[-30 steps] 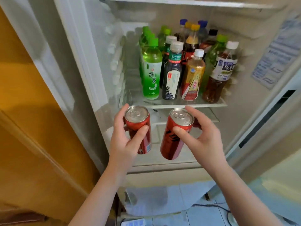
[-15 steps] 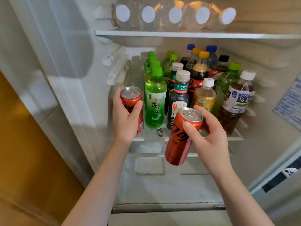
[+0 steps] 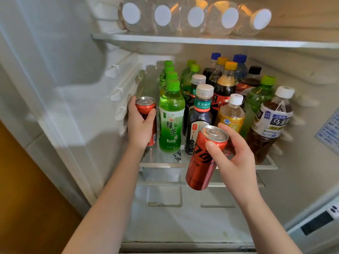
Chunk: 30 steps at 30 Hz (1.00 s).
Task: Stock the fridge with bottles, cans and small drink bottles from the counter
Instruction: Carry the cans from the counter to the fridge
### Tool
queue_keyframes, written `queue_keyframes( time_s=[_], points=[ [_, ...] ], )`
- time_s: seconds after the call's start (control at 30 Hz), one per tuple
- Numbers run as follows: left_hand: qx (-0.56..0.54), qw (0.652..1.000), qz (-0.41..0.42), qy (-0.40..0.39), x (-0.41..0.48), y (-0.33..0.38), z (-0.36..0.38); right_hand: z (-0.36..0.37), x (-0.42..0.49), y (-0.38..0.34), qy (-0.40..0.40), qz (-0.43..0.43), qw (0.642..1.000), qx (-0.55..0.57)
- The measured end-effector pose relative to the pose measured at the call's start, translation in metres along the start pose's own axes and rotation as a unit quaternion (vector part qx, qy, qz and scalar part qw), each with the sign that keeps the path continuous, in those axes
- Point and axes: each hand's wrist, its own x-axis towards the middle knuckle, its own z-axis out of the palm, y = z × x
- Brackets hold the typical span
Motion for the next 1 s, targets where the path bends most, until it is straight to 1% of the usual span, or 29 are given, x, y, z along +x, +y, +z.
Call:
queue_keyframes(
  time_s=[0.07, 0.13, 0.2, 0.27, 0.3, 0.33, 0.37, 0.43, 0.5, 0.6, 0.67, 0.77, 0.83, 0.93, 1.0],
  points=[
    [-0.008, 1.000, -0.010, -0.002, 0.000, 0.000, 0.000, 0.001, 0.000, 0.001, -0.004, 0.003, 1.000, 0.004],
    [-0.050, 0.999, -0.007, -0.012, -0.008, 0.001, -0.003, 0.001, 0.001, 0.004, -0.007, 0.006, 1.000, 0.003],
    [-0.089, 0.996, 0.013, -0.011, -0.028, -0.001, -0.008, 0.002, 0.002, 0.006, -0.012, 0.008, 1.000, 0.003],
    [-0.080, 0.996, 0.038, 0.012, -0.058, -0.004, -0.016, 0.005, 0.004, 0.008, -0.018, 0.006, 1.000, 0.003],
    [-0.071, 0.996, 0.062, 0.011, -0.073, -0.004, -0.020, 0.007, 0.005, 0.008, -0.021, 0.003, 1.000, 0.004],
    [-0.068, 0.994, 0.085, -0.010, -0.086, -0.003, -0.023, 0.008, 0.007, 0.008, -0.025, 0.001, 1.000, 0.008],
    [-0.070, 0.992, 0.096, -0.047, -0.098, -0.003, -0.026, 0.010, 0.009, 0.007, -0.031, 0.001, 0.999, 0.014],
    [-0.084, 0.985, 0.062, -0.137, -0.113, -0.001, -0.029, 0.014, 0.013, 0.007, -0.056, 0.003, 0.998, 0.022],
    [-0.092, 0.975, 0.018, -0.202, -0.121, -0.002, -0.031, 0.018, 0.018, 0.007, -0.090, 0.005, 0.996, 0.030],
    [-0.081, 0.963, 0.014, -0.257, -0.126, 0.001, -0.032, 0.026, 0.021, 0.005, -0.127, 0.002, 0.991, 0.042],
    [-0.074, 0.959, 0.027, -0.271, -0.126, 0.004, -0.033, 0.032, 0.022, 0.003, -0.139, -0.006, 0.989, 0.054],
    [-0.075, 0.964, 0.033, -0.252, -0.125, 0.002, -0.037, 0.040, 0.020, -0.001, -0.154, -0.007, 0.986, 0.066],
    [-0.094, 0.968, 0.040, -0.231, -0.126, -0.002, -0.040, 0.043, 0.020, -0.003, -0.160, -0.005, 0.985, 0.065],
    [-0.123, 0.979, 0.034, -0.160, -0.126, -0.008, -0.043, 0.041, 0.020, -0.006, -0.146, -0.004, 0.988, 0.060],
    [-0.124, 0.987, 0.033, -0.096, -0.121, -0.012, -0.043, 0.038, 0.020, -0.006, -0.103, 0.002, 0.991, 0.088]
  ],
)
